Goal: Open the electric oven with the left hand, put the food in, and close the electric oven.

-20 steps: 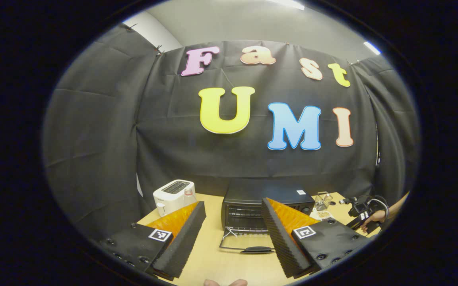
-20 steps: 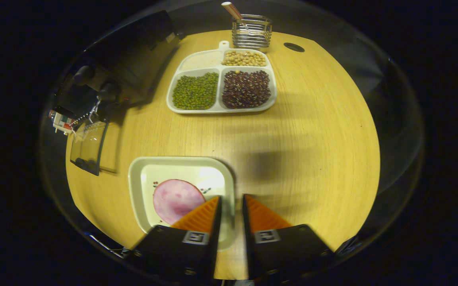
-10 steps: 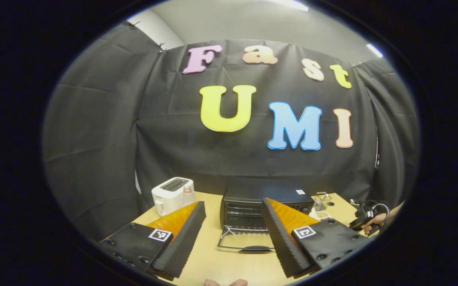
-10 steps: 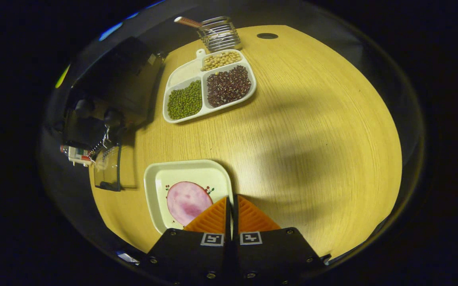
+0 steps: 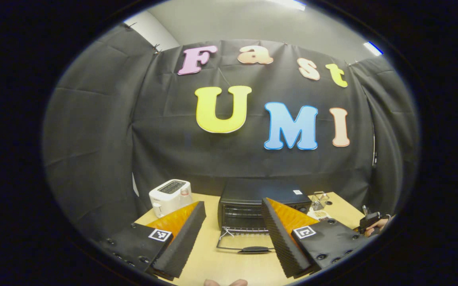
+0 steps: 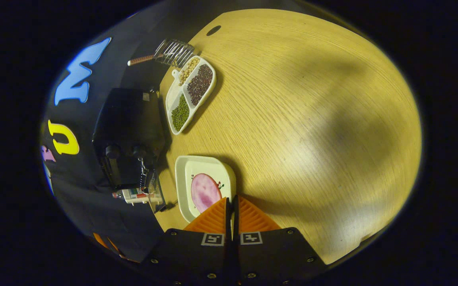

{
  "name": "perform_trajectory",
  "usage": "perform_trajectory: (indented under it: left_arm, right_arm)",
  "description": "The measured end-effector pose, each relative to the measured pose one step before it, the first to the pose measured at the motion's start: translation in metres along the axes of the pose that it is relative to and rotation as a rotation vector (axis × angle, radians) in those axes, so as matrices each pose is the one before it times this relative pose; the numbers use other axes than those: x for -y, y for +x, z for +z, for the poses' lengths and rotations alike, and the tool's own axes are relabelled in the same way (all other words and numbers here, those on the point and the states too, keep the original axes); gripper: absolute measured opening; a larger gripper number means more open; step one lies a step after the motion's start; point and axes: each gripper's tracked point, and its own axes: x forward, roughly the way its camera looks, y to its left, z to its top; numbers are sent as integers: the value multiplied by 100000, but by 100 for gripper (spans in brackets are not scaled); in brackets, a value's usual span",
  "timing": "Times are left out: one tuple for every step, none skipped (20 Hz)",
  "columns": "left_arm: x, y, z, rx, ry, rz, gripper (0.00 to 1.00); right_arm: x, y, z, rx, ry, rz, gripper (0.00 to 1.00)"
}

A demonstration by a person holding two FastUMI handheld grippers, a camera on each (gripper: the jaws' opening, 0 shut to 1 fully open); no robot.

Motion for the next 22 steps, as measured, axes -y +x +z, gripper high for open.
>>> perform_trajectory:
  left_arm:
    - [187,179,118,232,125,-519,95]
    - [167,63,33,98,208,-397,95]
    - [164,153,225,221,169,-525,95]
    - [265,76,18,175,52,-541,95]
    - [99,78,84,53,-16,-422,95]
    - [292,133,-14,70,-19,-484,100]
    - [136,129,99,294,28,-387,100]
    - [139,92,27,139,136,-326,95]
    - [41,101,-17,-36,127,-101,95]
    - [9,-2,62,-164,-90,-227,95]
    - [48,83,48,-65,-59,-131,95]
    - [-77,64,-57,161,7,116,95]
    - [-41,22,59,40,-88,83,95]
    - [-33,31,34,78,-90,223,95]
    - [-40,33,192,220,-97,105,90]
    - [-61,-33,33,157,-18,304,95]
    - [-85,-2,220,541,-104,196,95]
    - [-19,22,171,612,-118,51,100]
    - [-107,-35,245,416,-68,100,95]
    - [-108,-73,42,259,-39,67,95]
    - [-259,-135,210,453,-110,180,95]
    - [-168,23,187,454,-268,23,95]
  right_arm:
    - [-36,-18,-138,685,1361,1144,1]
    - [-172,-54,-27,676,1132,1693,0]
    - [58,-142,-39,538,715,618,0]
    - [38,40,-6,664,612,506,1]
    - [-119,-146,-158,486,774,1041,0]
    - [-7,-132,-97,210,1177,1063,1]
    - [-262,-20,-175,207,969,1420,0]
    - [-192,-123,-30,379,374,1309,0]
    - [-169,-248,-87,469,456,1225,1]
    - [-366,-214,23,473,582,1905,0]
    - [-355,-310,-12,710,790,1582,0]
    - [-446,-253,124,922,921,2174,0]
    - [-342,-235,11,759,579,1154,0]
    - [-333,-308,40,514,692,1053,1]
    - [-369,-228,-204,112,364,349,0]
    - [-444,-192,-198,153,388,769,1]
    - [-510,-254,-408,47,-88,613,0]
    - [-655,6,-172,106,-195,1337,1]
    - [-904,-447,-797,-158,-288,1213,0]
    - [-995,-75,-506,-106,-110,1245,0]
    - [-1017,4,-673,-221,-121,1482,0]
    - [-949,112,-720,-517,-327,1267,0]
